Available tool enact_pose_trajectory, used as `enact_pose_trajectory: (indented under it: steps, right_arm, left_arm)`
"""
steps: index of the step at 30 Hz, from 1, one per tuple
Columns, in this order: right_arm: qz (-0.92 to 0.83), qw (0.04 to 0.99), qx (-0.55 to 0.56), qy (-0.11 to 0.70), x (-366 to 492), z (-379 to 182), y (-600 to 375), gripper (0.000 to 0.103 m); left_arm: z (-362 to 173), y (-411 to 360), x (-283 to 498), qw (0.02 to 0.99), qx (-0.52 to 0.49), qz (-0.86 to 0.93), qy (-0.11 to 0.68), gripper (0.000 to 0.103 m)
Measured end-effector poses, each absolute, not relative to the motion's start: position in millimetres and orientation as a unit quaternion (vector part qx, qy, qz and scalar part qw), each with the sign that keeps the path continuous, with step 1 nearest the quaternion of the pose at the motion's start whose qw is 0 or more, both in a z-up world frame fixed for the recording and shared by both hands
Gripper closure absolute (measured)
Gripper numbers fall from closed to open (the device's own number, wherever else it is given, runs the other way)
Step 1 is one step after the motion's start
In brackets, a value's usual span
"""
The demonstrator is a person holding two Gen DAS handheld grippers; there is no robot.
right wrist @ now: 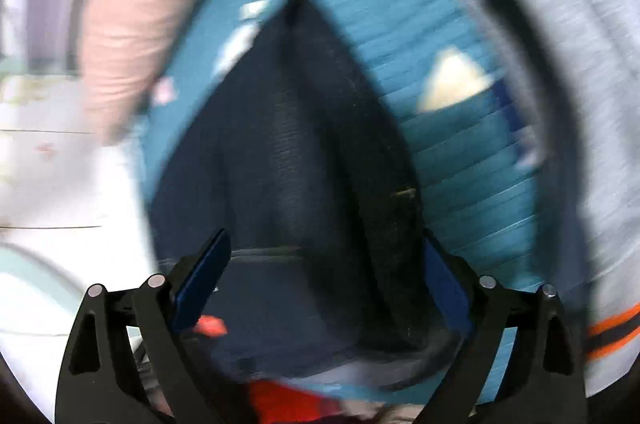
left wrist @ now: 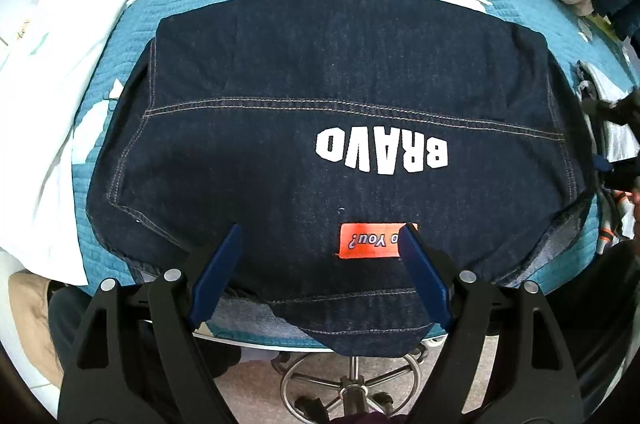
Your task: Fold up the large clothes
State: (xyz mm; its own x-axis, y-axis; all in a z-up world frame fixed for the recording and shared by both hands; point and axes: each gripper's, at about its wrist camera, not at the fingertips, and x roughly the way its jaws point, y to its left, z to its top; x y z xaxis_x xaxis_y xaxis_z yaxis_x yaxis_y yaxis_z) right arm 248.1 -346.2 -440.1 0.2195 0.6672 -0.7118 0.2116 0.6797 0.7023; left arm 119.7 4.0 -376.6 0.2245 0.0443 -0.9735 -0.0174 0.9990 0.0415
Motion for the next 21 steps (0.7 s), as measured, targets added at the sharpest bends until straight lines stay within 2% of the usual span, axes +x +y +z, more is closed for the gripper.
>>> enact_pose_trajectory:
  steps: [3, 7, 9, 11, 12, 13, 16, 19, 21]
  right_arm:
    - [0.203, 0.680, 0.365, 0.603, 248, -434, -331, 0.016]
    - [0.150, 0.691, 0.262, 0.656, 256, -461, -310, 0.015]
    - [0.141, 0.699, 0.260, 0.651, 254, -459, -308, 0.022]
    - [0.107, 0.708, 0.244, 0.654, 251, -452, -309, 0.057]
    - [0.100, 0.710, 0.253, 0.650, 248, -447, -312, 0.065]
    - [0.089, 0.712, 0.267, 0.643, 244, -441, -316, 0.086]
    - [0.082, 0.723, 0.266, 0.632, 239, -427, -315, 0.088]
    - [0.066, 0.720, 0.258, 0.640, 241, -437, -309, 0.088]
    - [0.058, 0.711, 0.270, 0.646, 243, -447, -307, 0.087]
  left_arm:
    - [-376, 4, 122, 0.782, 0.007, 0.018, 0.623, 0.022]
    - [-375, 7, 124, 0.779, -0.017, 0.012, 0.627, 0.022]
    - [-372, 8, 127, 0.784, -0.012, 0.011, 0.621, 0.022]
    - [-370, 8, 132, 0.787, -0.015, 0.006, 0.617, 0.022]
    - [-370, 8, 136, 0.786, -0.017, 0.004, 0.618, 0.022]
    - [-369, 8, 142, 0.787, -0.019, 0.002, 0.616, 0.023]
    - [-365, 8, 159, 0.791, -0.023, 0.002, 0.612, 0.023]
    - [-357, 5, 186, 0.796, -0.031, -0.012, 0.605, 0.030]
    - [-351, 2, 206, 0.798, -0.022, -0.016, 0.603, 0.039]
